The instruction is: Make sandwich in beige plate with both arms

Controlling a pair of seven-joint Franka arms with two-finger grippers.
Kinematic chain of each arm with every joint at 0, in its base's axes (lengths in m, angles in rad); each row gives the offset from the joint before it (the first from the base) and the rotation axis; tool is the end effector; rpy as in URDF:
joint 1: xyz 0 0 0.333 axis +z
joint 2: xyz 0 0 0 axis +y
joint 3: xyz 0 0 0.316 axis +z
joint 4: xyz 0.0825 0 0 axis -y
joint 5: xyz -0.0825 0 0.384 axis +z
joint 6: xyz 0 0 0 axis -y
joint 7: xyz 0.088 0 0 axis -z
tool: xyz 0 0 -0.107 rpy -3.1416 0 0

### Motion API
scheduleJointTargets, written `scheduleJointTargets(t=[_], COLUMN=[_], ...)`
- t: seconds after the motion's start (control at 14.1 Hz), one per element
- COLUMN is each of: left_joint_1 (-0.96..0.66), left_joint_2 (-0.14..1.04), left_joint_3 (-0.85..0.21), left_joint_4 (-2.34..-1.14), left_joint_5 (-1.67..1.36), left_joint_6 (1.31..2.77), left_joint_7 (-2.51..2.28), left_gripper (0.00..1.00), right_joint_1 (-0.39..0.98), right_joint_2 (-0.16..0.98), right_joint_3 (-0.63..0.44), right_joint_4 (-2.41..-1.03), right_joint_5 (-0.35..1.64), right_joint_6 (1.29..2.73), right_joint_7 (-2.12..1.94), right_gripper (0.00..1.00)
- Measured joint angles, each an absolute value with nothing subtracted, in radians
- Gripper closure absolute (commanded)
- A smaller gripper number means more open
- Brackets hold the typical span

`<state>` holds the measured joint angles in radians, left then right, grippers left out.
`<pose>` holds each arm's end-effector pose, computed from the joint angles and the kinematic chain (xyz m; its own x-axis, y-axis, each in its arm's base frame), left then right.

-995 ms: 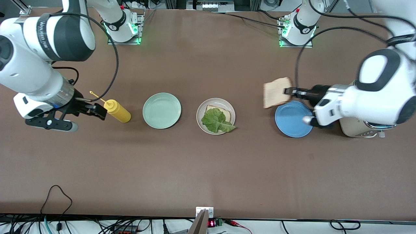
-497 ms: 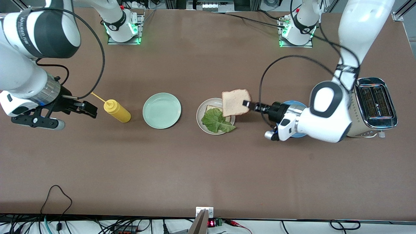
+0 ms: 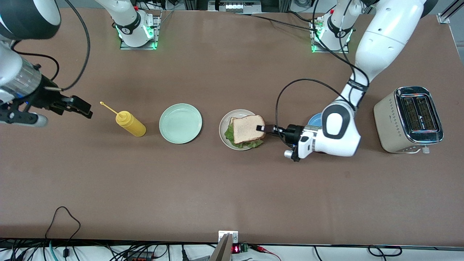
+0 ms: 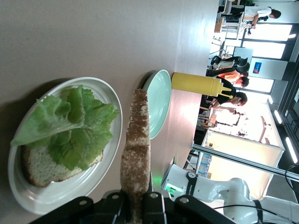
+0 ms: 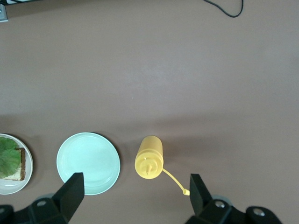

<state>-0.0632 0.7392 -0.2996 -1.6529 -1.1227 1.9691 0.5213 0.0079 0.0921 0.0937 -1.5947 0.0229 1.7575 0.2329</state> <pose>0.6110 -0.2693 0.2066 0.9586 -0.2270 -0.1721 0.0655 -0.4121 0.9088 0.5944 0.0603 0.5773 0.9887 -0.1362 0.0618 -0.1335 -0.9899 -0.0469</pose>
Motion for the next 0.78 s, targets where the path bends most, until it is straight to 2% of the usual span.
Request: scheduleJointTargets(t=[0.36,0.43,0.5,0.57,0.64,0.71,0.78], left_joint_1=[-0.085,-0.085,-0.085,-0.085,-0.086,-0.087,-0.088], left_joint_2=[0.782,0.792,0.798,0.804,0.808,0.811,0.812], left_joint_3=[-0.3,-0.3,-0.3,-0.3,-0.3,-0.3,-0.3], left_joint_4=[-1.672,-1.673,-1.673,-1.672,-1.672,-1.673,-1.673], left_joint_5=[-1.146,-1.146,-1.146,-1.146,-1.146,-1.146,-1.146], left_joint_6=[2.007,2.008,2.01,2.013,2.017,2.02,2.025], left_joint_7=[0.64,0.65,0.655,0.656,0.657,0.657,0.657], left_gripper=[0.99,0.97,0.9,0.73,0.19,0.0,0.0], right_joint_1=[-0.012,-0.011,-0.003,0.019,0.041,0.052,0.054], right_joint_2=[-0.026,-0.03,-0.031,-0.031,-0.031,-0.031,-0.031], right_joint_3=[0.12,0.118,0.108,0.081,0.052,0.035,0.028], right_joint_4=[-1.734,-1.741,-1.745,-1.747,-1.748,-1.748,-1.748], right_joint_5=[0.012,0.008,0.003,-0.005,-0.009,-0.01,-0.011], right_joint_6=[1.789,1.793,1.795,1.797,1.799,1.799,1.799], right_joint_7=[0.233,0.233,0.233,0.232,0.228,0.221,0.215], right_gripper=[0.0,0.0,0.0,0.0,0.0,0.0,0.0])
